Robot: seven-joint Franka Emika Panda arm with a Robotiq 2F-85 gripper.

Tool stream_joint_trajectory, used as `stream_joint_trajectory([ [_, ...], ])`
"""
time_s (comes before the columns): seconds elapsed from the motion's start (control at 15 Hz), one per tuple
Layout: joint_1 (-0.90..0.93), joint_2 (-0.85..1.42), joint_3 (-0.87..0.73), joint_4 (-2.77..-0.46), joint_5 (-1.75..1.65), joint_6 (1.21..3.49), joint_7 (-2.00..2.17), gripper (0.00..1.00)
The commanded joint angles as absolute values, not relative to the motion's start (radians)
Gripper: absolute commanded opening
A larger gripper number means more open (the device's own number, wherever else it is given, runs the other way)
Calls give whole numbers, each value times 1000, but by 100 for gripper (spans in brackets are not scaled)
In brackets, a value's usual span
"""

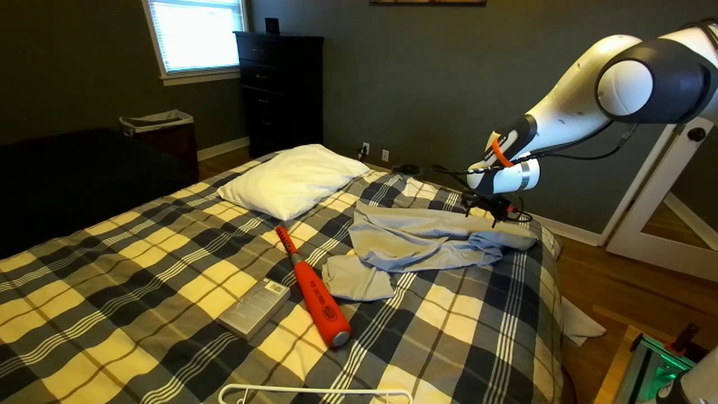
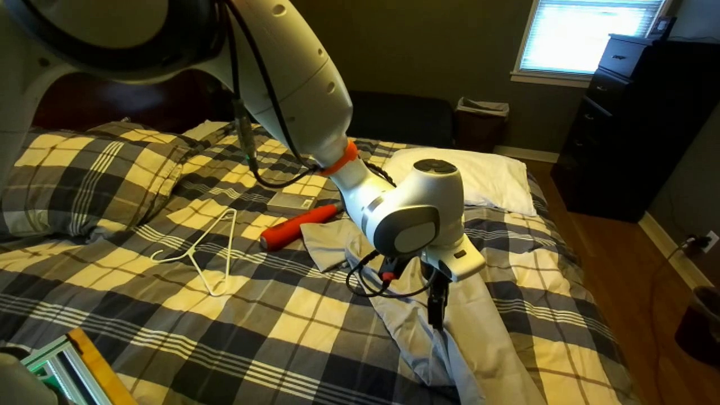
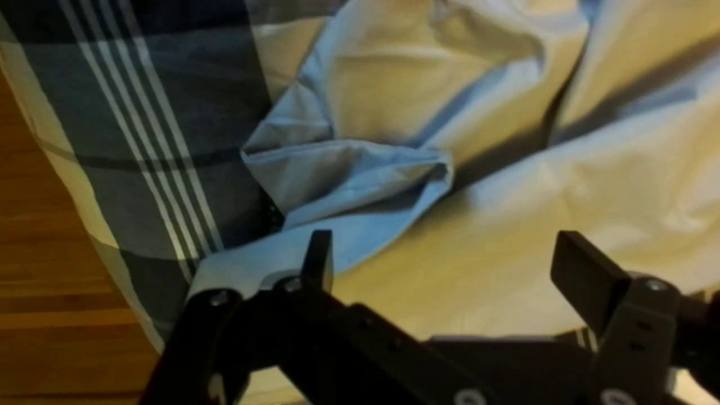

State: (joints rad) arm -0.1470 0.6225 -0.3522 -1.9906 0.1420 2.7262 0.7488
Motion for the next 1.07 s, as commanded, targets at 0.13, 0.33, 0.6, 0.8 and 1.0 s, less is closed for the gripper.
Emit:
stream_joint_trajectory([
  [0.13,-270,636,-284,-1931,180,2461,554,100],
  [0.33,-309,680,-259,-1864,213,2504,450,100],
  [0.6,-357,764,-198,-1747,268,2534,326,100],
  [0.8,-383,839,-152,-1652,300,2500,264,89],
  [1.0,-389,891,-135,-1589,303,2477,241,58],
])
